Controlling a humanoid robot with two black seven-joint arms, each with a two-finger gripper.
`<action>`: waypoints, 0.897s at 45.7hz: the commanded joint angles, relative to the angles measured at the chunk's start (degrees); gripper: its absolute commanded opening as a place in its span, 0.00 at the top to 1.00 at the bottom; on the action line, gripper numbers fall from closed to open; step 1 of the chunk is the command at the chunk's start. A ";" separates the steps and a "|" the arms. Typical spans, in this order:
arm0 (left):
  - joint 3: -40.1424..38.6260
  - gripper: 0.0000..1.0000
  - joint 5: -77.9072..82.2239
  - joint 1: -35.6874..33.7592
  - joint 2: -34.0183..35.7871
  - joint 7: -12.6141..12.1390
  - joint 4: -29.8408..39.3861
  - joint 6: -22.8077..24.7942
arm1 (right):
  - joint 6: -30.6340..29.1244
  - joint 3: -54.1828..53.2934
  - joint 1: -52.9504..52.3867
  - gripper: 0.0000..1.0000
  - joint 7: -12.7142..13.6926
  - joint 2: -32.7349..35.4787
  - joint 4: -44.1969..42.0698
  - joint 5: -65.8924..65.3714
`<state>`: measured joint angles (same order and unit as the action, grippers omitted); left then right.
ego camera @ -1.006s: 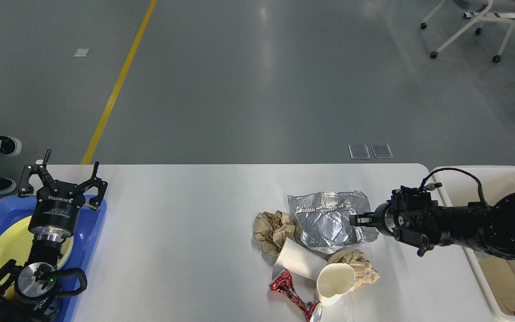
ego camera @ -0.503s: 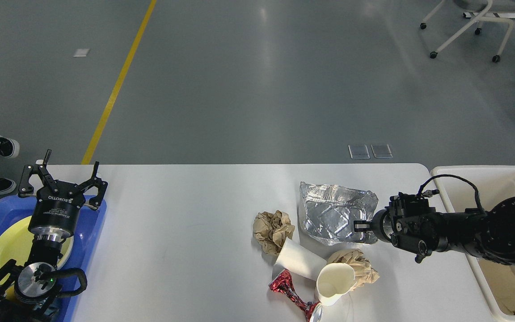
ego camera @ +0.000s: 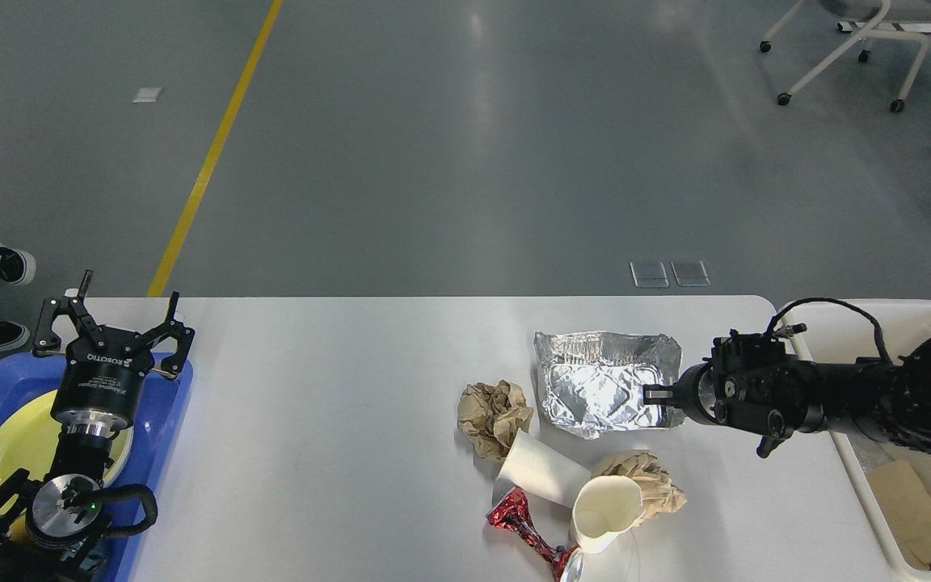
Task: Tidy desktop
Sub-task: 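Grasp the silver foil bag with the right gripper, then lift the foil bag and carry it over the white bin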
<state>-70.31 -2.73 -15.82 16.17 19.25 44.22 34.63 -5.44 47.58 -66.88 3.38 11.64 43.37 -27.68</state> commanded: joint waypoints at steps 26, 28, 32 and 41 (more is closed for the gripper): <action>0.00 0.04 0.00 0.00 0.00 0.00 -0.01 0.00 | -28.23 18.42 -50.17 1.00 0.05 12.62 36.15 24.16; 0.00 0.04 0.00 0.00 0.00 0.00 -0.01 0.00 | -27.96 19.83 -53.42 1.00 0.14 12.44 39.67 25.13; 0.00 0.04 0.00 0.00 0.00 0.00 -0.01 0.00 | -27.08 21.41 -59.58 1.00 0.14 12.79 45.38 25.40; 0.00 0.04 0.00 0.00 0.00 0.00 -0.01 0.00 | -26.38 24.40 -67.85 1.00 0.93 12.96 51.37 25.49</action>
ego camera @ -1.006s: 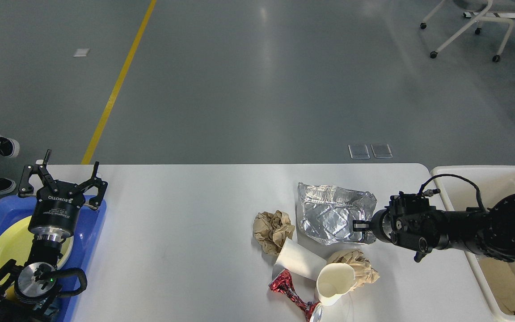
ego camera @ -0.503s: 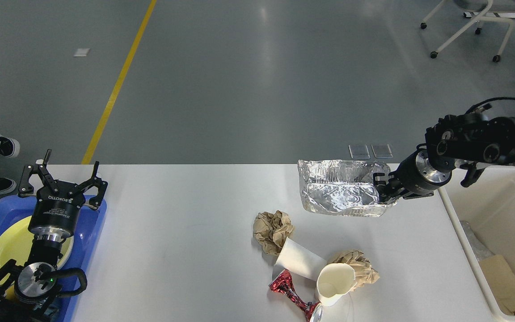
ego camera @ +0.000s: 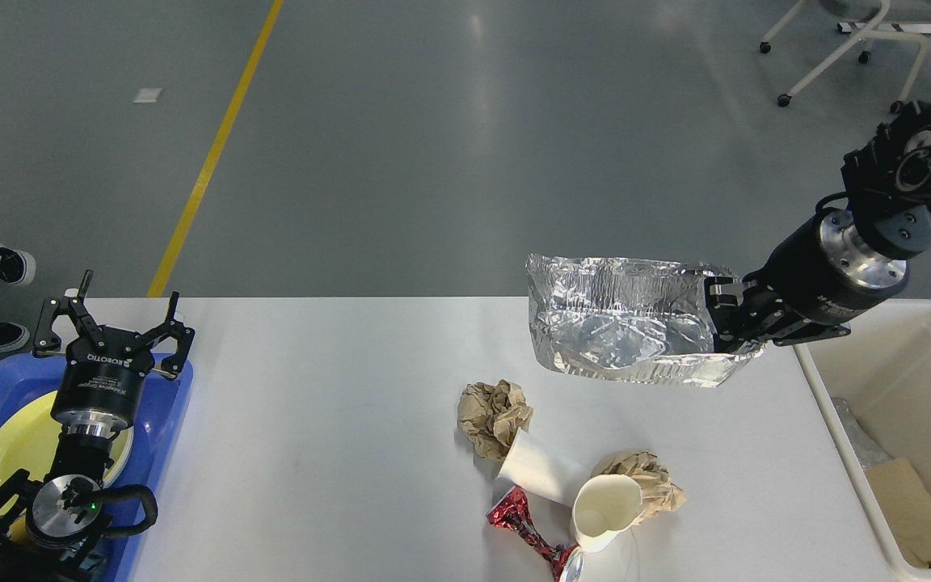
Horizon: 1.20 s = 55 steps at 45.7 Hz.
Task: Tidy desktop
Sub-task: 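Lift the foil bag and carry it over the white bin, then drop the foil bag into the bin and lower the right gripper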
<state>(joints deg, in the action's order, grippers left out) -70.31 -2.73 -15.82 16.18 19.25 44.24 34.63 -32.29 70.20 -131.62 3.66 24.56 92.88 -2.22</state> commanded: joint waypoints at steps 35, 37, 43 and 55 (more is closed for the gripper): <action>0.00 0.04 0.00 0.00 0.00 0.00 -0.04 0.00 | 19.97 8.39 28.75 1.00 0.65 22.10 -26.23 5.03; 0.00 0.04 0.00 0.00 0.00 0.00 -0.04 0.00 | 21.73 6.02 33.51 1.00 0.56 23.51 -28.71 5.03; 0.00 0.04 0.00 0.00 0.00 0.00 -0.04 0.00 | 28.06 -4.96 48.89 1.00 0.65 24.66 -35.22 4.94; 0.00 0.04 0.00 0.00 0.00 0.00 -0.04 0.00 | 35.45 -31.41 77.81 1.00 0.65 20.97 -52.09 4.94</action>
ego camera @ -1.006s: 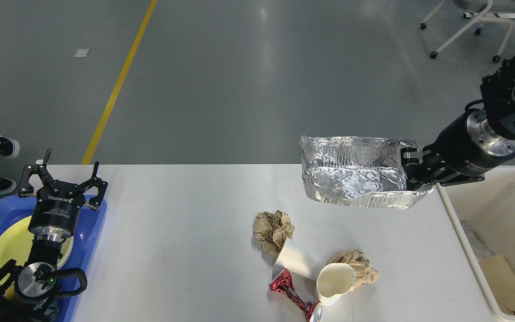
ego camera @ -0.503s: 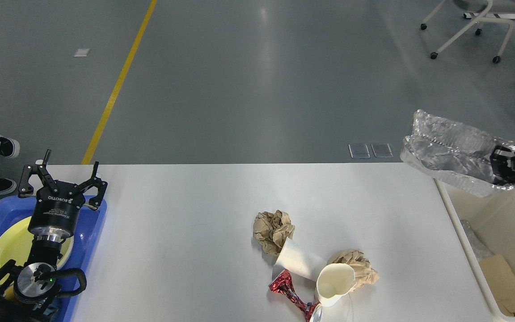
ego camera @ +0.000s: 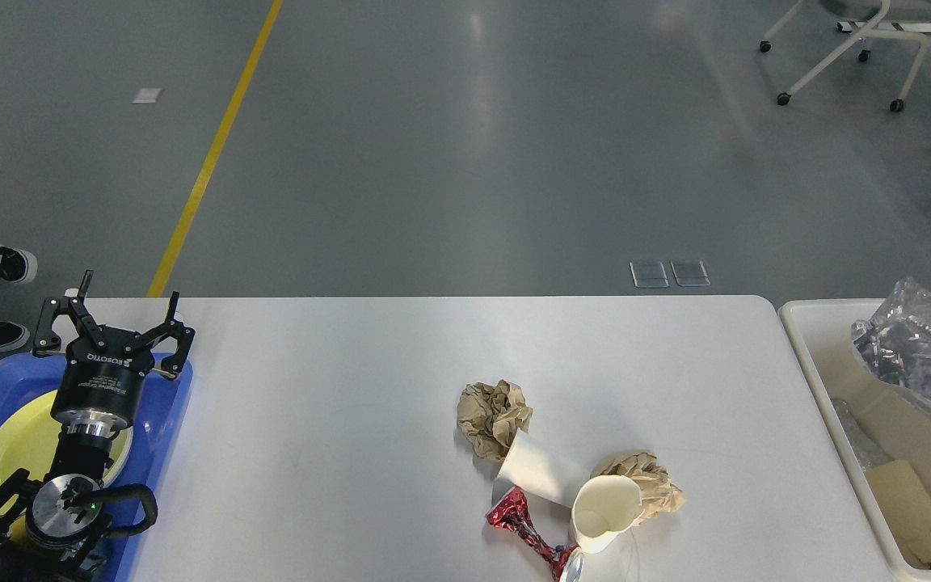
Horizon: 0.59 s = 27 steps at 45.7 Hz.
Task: Tidy desktop
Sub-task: 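Drop the foil bag into the bin and lower the right gripper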
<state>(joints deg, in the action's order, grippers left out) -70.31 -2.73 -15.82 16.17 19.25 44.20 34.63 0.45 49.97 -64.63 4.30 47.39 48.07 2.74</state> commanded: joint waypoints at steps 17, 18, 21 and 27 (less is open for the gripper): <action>0.00 0.04 0.00 0.00 0.00 0.00 0.01 0.00 | 10.01 -28.35 32.90 1.00 -0.26 -20.31 -33.91 -0.02; 0.00 0.04 0.00 0.00 0.00 0.00 0.09 0.00 | 10.54 -28.44 33.43 1.00 -0.26 -21.02 -34.61 -0.02; 0.00 0.04 0.00 0.00 0.00 0.00 0.01 0.00 | 11.59 -28.44 34.22 1.00 -0.17 -22.86 -36.46 -0.02; 0.00 0.04 0.00 0.00 0.00 0.00 0.01 0.00 | 11.95 -28.35 34.49 1.00 -0.17 -23.84 -37.17 -0.02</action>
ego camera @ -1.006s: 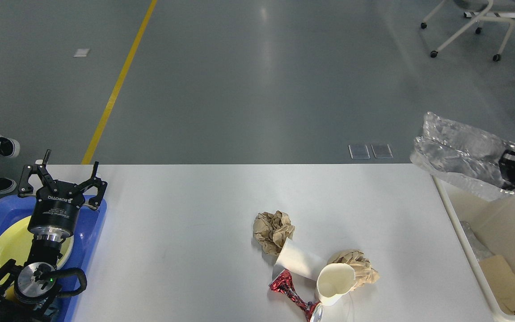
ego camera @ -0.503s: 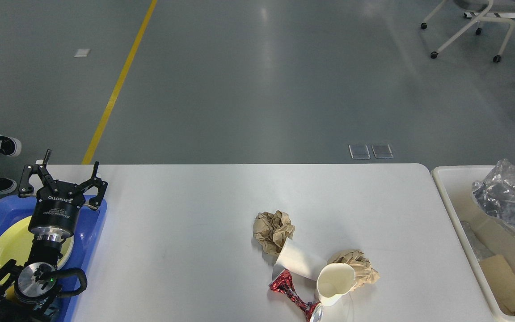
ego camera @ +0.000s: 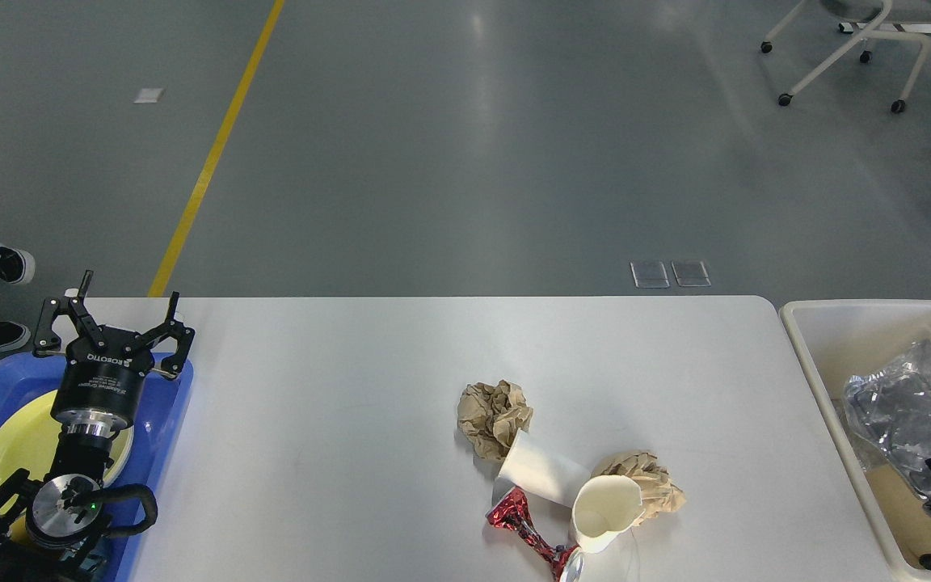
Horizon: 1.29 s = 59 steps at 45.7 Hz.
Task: Tidy desktop
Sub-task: 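Drop the foil bag into the bin and lower the right gripper, then raise the right gripper up out of the white bin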
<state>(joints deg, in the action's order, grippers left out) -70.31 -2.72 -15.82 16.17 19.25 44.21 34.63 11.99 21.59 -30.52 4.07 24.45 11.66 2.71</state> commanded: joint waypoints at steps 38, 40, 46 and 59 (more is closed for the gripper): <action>0.00 0.04 0.00 0.00 0.00 0.00 0.09 0.00 | 0.05 2.31 -3.22 0.00 -0.12 0.78 0.29 -1.57; 0.00 0.04 0.00 0.00 0.00 0.00 0.00 0.00 | -0.48 4.06 -4.72 0.00 -0.12 1.39 0.64 -2.79; 0.00 0.04 0.00 0.00 0.00 0.00 0.00 0.00 | -6.44 11.27 -14.72 0.00 -0.12 5.60 8.01 -9.29; 0.00 0.04 0.00 0.00 0.00 0.00 0.00 0.00 | -25.59 22.52 -43.81 0.00 0.41 12.03 29.99 -26.96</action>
<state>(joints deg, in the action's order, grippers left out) -70.31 -2.73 -15.82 16.18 19.25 44.22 34.63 -3.98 39.00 -62.86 4.35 35.76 34.29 -19.07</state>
